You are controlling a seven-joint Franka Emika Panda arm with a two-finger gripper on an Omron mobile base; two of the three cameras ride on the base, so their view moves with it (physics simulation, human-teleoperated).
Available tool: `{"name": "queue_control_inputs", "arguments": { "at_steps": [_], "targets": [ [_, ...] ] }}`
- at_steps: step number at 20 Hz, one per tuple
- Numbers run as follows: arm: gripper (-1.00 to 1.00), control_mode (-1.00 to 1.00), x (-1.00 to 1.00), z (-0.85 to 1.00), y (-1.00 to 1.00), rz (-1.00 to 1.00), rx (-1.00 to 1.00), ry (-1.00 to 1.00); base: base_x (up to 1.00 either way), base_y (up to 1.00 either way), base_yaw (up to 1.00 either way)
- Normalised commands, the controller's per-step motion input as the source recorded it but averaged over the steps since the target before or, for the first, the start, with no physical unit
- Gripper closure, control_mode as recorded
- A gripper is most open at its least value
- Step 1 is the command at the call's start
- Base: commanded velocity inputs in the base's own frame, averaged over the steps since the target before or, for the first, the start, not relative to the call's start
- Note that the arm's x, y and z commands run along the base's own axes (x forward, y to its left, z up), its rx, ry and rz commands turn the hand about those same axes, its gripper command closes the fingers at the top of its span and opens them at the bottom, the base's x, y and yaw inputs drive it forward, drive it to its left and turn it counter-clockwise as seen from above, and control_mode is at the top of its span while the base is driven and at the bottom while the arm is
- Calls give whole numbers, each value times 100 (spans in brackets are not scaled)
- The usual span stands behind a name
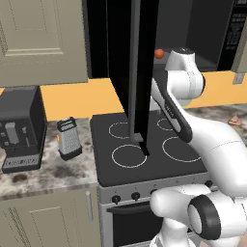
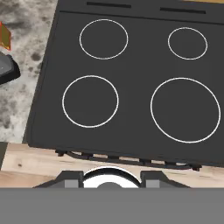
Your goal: Close the microwave door.
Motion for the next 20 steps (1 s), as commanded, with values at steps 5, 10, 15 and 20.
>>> {"name": "queue_control_inputs", "arguments": {
  "at_steps": [5, 10, 15, 20],
  "targets": [
    [-100, -100, -32, 0, -5, 0, 0, -5, 0, 0, 0],
    [-100, -100, -96, 23, -26, -2, 13, -36, 0, 0, 0],
    [-100, -100, -100, 55, -14, -6, 15, -55, 0, 0, 0],
    [-100, -100, -99, 72, 2, -1, -4, -45, 0, 0, 0]
  ]
}}
